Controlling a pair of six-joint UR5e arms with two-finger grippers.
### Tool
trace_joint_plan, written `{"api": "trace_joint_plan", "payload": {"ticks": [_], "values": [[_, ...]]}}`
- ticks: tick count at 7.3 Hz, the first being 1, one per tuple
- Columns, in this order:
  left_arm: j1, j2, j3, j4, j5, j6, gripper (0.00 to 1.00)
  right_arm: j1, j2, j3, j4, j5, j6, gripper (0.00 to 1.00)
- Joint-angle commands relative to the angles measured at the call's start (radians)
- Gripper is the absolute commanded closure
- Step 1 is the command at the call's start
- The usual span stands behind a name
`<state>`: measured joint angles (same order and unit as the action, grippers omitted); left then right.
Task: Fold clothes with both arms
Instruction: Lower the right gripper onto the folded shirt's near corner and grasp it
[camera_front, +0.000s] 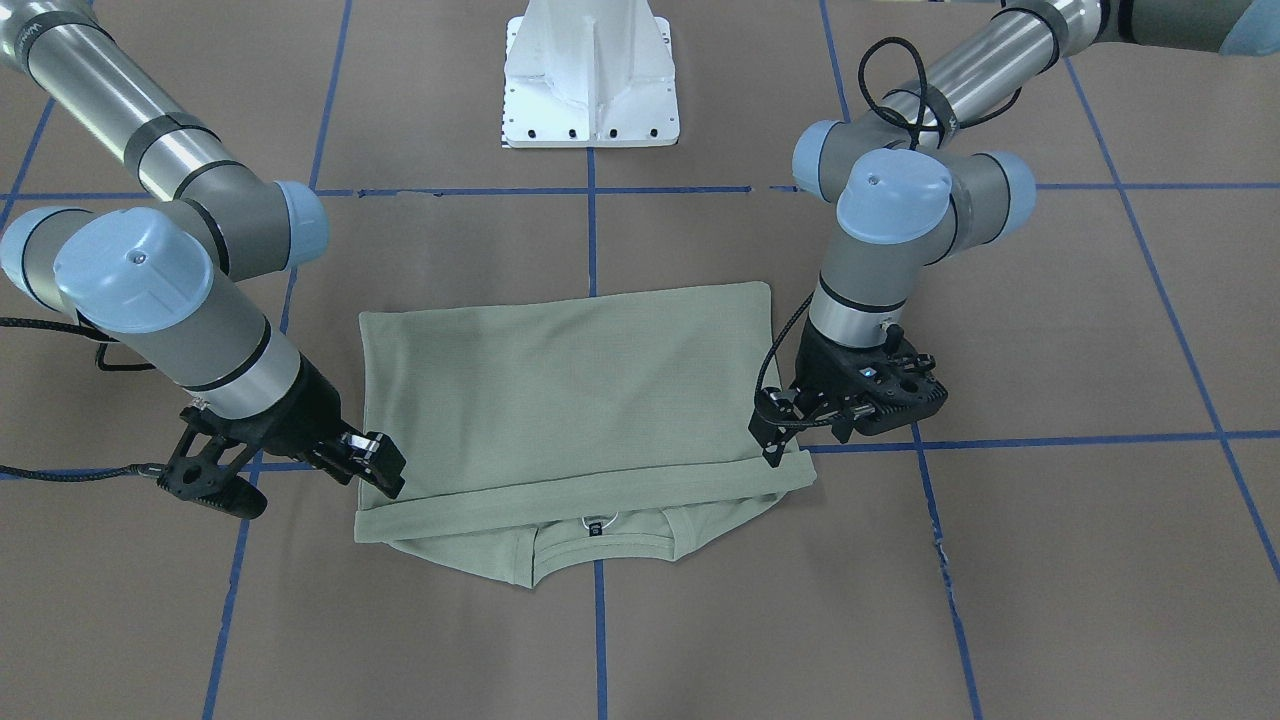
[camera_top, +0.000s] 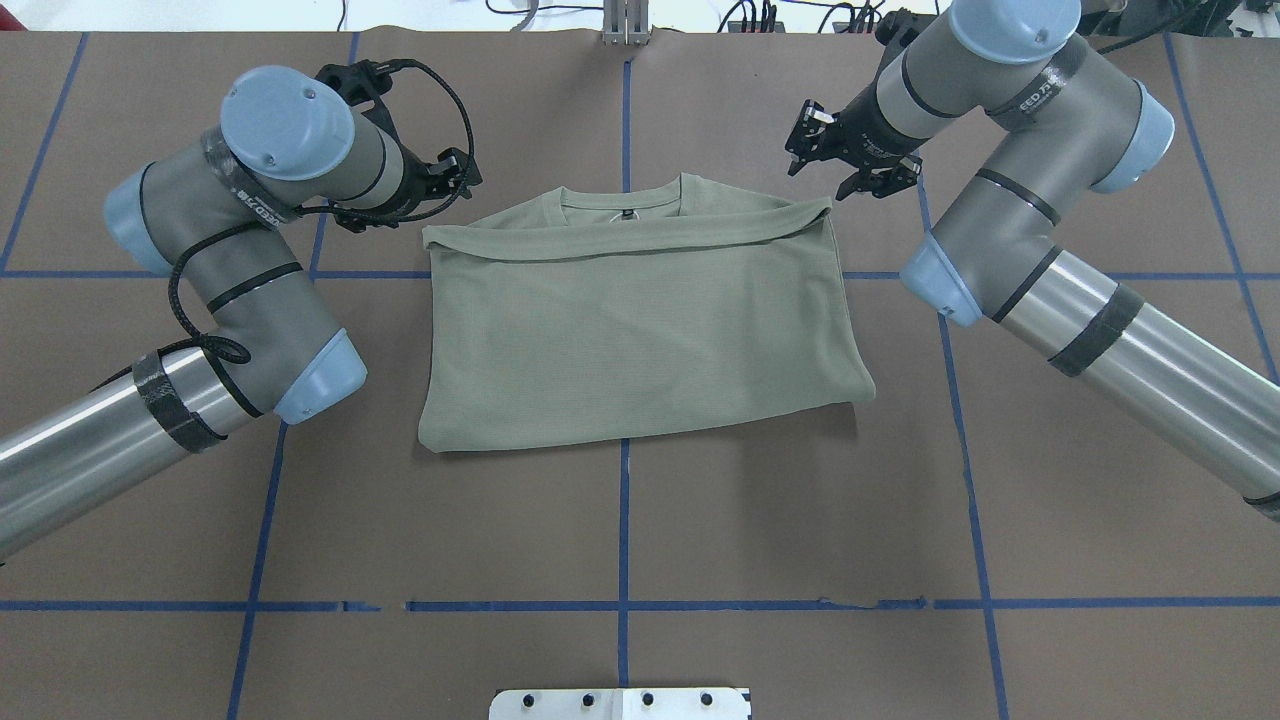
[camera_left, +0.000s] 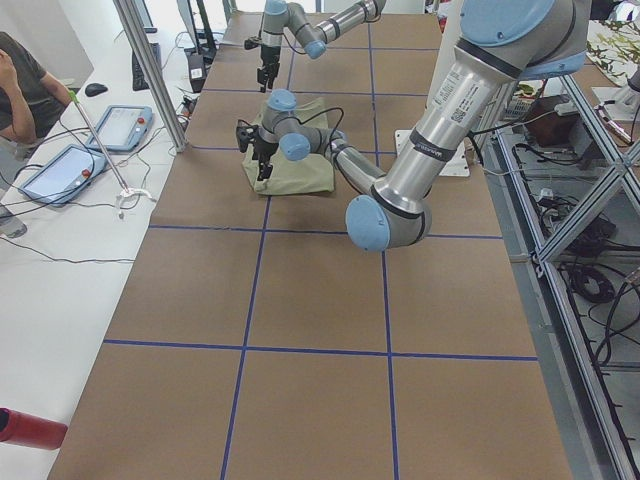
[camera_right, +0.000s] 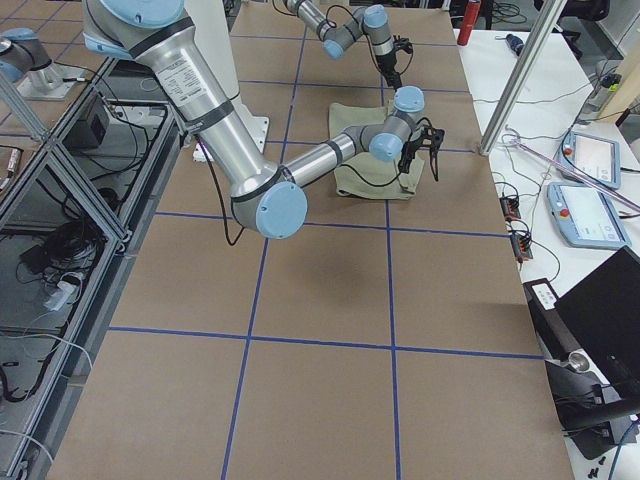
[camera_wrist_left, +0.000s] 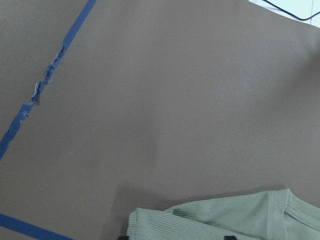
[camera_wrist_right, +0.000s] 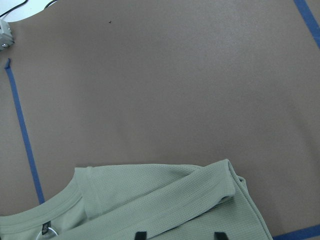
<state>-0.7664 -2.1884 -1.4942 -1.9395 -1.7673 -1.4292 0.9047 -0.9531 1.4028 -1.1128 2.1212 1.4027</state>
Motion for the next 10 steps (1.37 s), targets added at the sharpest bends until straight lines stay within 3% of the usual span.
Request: {"api": "trace_joint_plan", "payload": {"ticks": [1,3,6,10], "values": [[-0.001,0.002,-0.011,0.0,-0.003,0.0,0.01,-0.036,-0.109,0.13,0.001,0.025,-0.004,0.0],[0.001,0.007,-0.052,0.005,-0.001,-0.002,0.01,-0.136,-0.327,0.336,-0.001,0.01,0.012,0.0],[0.002,0.004,-0.066,0.007,-0.003,-0.004,0.01,-0.251,-0.383,0.351,-0.001,-0.087,0.055,0.0],[0.006,0.009,-0.07,0.005,-0.008,-0.005,0.01,-0.309,-0.372,0.335,-0.002,-0.121,0.056,0.0]]}}
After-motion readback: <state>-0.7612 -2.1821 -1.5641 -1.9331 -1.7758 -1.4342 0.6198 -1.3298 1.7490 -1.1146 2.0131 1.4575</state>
